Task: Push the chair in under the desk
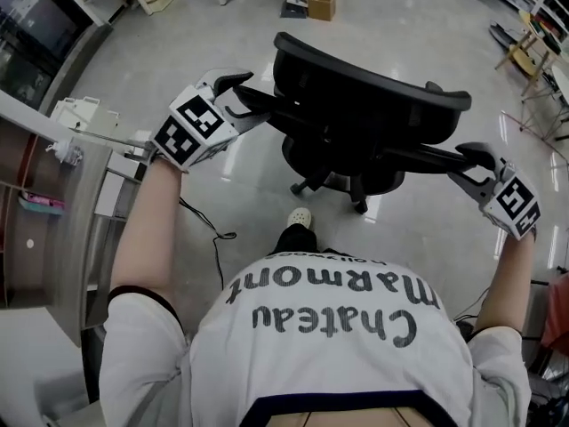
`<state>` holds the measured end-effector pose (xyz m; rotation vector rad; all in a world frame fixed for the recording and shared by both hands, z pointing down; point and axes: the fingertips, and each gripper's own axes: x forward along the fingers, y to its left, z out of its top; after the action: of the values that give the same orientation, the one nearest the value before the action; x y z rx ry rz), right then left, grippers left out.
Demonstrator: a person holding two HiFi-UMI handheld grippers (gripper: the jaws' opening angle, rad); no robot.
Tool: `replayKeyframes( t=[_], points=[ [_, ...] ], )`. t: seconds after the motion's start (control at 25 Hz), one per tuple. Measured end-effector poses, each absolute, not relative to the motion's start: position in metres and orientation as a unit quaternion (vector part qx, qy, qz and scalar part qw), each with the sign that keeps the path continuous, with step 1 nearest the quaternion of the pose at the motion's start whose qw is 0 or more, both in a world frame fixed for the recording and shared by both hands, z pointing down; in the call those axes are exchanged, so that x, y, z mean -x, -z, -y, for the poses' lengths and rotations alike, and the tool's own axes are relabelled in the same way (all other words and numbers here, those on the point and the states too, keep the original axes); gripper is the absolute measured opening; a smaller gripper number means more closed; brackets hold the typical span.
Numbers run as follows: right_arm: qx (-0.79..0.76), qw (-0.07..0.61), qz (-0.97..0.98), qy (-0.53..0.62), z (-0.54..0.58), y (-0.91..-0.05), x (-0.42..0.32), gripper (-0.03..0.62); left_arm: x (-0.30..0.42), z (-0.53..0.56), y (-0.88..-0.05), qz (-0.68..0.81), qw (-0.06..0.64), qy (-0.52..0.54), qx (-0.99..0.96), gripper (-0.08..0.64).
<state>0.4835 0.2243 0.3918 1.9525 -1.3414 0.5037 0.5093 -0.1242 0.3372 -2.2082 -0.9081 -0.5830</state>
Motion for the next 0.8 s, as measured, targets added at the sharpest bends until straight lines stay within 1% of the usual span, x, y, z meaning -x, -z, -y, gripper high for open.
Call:
replayKeyframes(
  t=[0.08, 0.2, 0.32, 0.44, 0.6, 0.8],
  points=[
    [-0.762, 0.354, 0.504, -0.201, -0.225, -0.390, -0.486, 0.192, -0.514, 0.125, -0.351, 0.370, 0.395, 0.238, 0.807, 0.305],
    [-0.775, 0.364, 0.473, -0.209, -0.228, -0.391, -0.482, 0.204, -0.510, 0.123, -0.375, 0.412, 0.444, 0.250, 0.756, 0.304],
    [-0.790, 0.369, 0.442, -0.209, -0.236, -0.390, -0.471, 0.213, -0.499, 0.119, -0.387, 0.425, 0.492, 0.244, 0.720, 0.219],
    [-0.804, 0.369, 0.415, -0.213, -0.244, -0.389, -0.465, 0.224, -0.493, 0.111, -0.384, 0.413, 0.486, 0.258, 0.726, 0.219],
    [-0.802, 0.368, 0.410, -0.231, -0.251, -0.393, -0.449, 0.229, -0.477, 0.103, -0.385, 0.406, 0.448, 0.262, 0.752, 0.231],
    [-0.795, 0.369, 0.409, -0.255, -0.256, -0.395, -0.408, 0.232, -0.434, 0.099, -0.382, 0.407, 0.438, 0.249, 0.762, 0.236]
  ],
)
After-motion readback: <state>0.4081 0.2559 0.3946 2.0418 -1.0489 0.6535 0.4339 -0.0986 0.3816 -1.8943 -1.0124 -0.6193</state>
